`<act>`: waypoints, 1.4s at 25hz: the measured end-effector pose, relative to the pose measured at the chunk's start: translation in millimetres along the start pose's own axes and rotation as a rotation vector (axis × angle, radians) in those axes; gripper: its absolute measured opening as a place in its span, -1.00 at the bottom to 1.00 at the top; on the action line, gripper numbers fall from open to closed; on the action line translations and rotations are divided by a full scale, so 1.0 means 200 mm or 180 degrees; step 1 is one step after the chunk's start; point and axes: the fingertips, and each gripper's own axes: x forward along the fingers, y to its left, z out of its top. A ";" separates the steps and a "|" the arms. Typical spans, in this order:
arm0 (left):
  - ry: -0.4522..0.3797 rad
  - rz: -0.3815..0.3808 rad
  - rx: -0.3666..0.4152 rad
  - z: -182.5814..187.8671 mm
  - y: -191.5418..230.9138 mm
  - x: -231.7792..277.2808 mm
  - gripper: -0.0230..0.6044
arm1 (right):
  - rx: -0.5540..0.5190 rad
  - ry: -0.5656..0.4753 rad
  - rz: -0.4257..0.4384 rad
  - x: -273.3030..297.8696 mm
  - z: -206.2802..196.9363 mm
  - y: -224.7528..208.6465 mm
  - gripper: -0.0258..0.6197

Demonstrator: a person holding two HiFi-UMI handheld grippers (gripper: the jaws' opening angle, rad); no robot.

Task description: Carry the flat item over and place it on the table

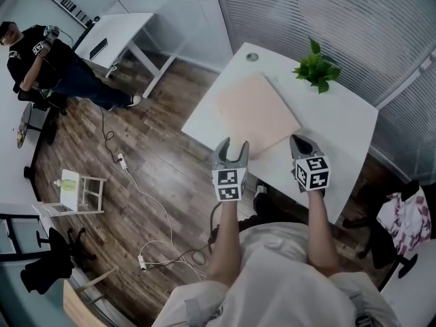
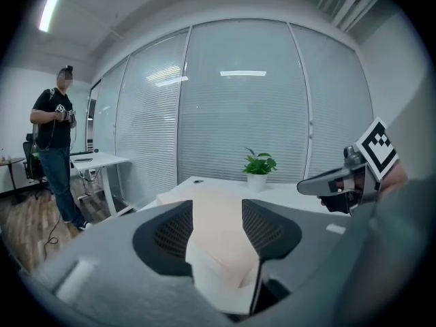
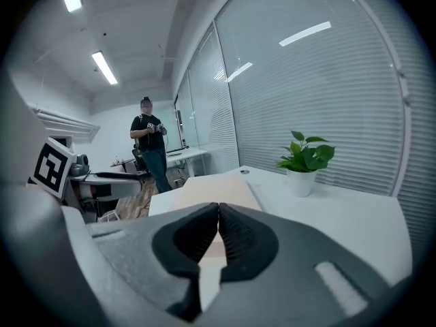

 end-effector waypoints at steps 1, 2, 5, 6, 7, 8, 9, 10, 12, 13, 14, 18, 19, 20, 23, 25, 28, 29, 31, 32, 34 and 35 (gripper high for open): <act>-0.0009 0.0023 -0.0021 -0.01 -0.01 -0.02 -0.20 | 0.0013 -0.0017 0.0006 -0.03 0.00 0.00 -0.92; -0.0016 0.0050 -0.0043 -0.01 -0.02 -0.05 -0.24 | 0.0019 -0.0028 0.0013 -0.05 -0.01 0.00 -0.92; -0.0033 0.0118 -0.0060 -0.01 -0.05 -0.11 -0.41 | 0.0030 -0.0042 0.0030 -0.09 -0.01 0.00 -0.92; -0.0043 0.0139 -0.0065 -0.01 -0.05 -0.13 -0.52 | 0.0040 -0.0048 0.0037 -0.10 -0.02 0.00 -0.92; -0.0055 0.0156 -0.0072 -0.01 -0.05 -0.15 -0.65 | 0.0045 -0.0051 0.0045 -0.10 -0.02 0.01 -0.92; -0.0069 0.0168 -0.0081 0.00 -0.05 -0.17 -0.78 | 0.0039 -0.0051 0.0055 -0.11 -0.02 0.02 -0.92; -0.0081 0.0175 -0.0095 0.00 -0.04 -0.19 -0.89 | 0.0023 -0.0049 0.0068 -0.12 -0.02 0.04 -0.92; -0.0090 0.0181 -0.0114 0.00 -0.03 -0.20 -0.90 | -0.0003 -0.0050 0.0081 -0.12 -0.02 0.06 -0.92; -0.0088 0.0193 -0.0134 0.01 -0.02 -0.22 -0.90 | -0.0072 -0.0056 0.0102 -0.13 0.00 0.08 -0.92; -0.0084 0.0197 -0.0129 0.01 -0.02 -0.22 -0.90 | -0.0107 -0.0053 0.0106 -0.13 0.00 0.08 -0.92; -0.0081 0.0199 -0.0128 0.01 -0.03 -0.22 -0.90 | -0.0136 -0.0045 0.0101 -0.14 0.01 0.08 -0.92; -0.0089 0.0154 -0.0168 0.01 -0.06 -0.24 -0.90 | -0.0092 -0.0080 0.0024 -0.19 0.00 0.06 -0.92; -0.0086 0.0130 -0.0168 0.01 -0.06 -0.24 -0.90 | -0.0075 -0.0090 0.0004 -0.21 0.00 0.05 -0.92; -0.0083 0.0108 -0.0171 0.02 -0.07 -0.24 -0.90 | -0.0070 -0.0093 -0.0010 -0.22 0.00 0.05 -0.92; -0.0088 0.0075 -0.0194 0.02 -0.08 -0.24 -0.90 | -0.0070 -0.0085 0.0005 -0.24 -0.01 0.05 -0.92; -0.0090 0.0061 -0.0165 0.03 -0.08 -0.25 -0.90 | -0.0027 -0.0087 0.0010 -0.23 -0.03 0.04 -0.92; -0.0089 0.0048 -0.0157 0.02 -0.07 -0.27 -0.90 | 0.0005 -0.0099 0.0006 -0.23 -0.03 0.05 -0.92; -0.0081 0.0050 -0.0174 0.02 -0.06 -0.28 -0.90 | -0.0004 -0.0096 0.0013 -0.23 -0.03 0.07 -0.92; -0.0084 0.0065 -0.0213 0.02 -0.04 -0.31 -0.90 | -0.0034 -0.0087 0.0042 -0.22 -0.02 0.11 -0.92; -0.0095 0.0078 -0.0227 0.02 -0.03 -0.32 -0.90 | -0.0056 -0.0079 0.0054 -0.22 -0.02 0.12 -0.92; -0.0110 0.0090 -0.0253 0.02 -0.03 -0.34 -0.90 | -0.0105 -0.0057 0.0058 -0.23 -0.03 0.14 -0.92; -0.0115 0.0087 -0.0267 0.02 -0.03 -0.35 -0.90 | -0.0126 -0.0048 0.0052 -0.23 -0.03 0.14 -0.92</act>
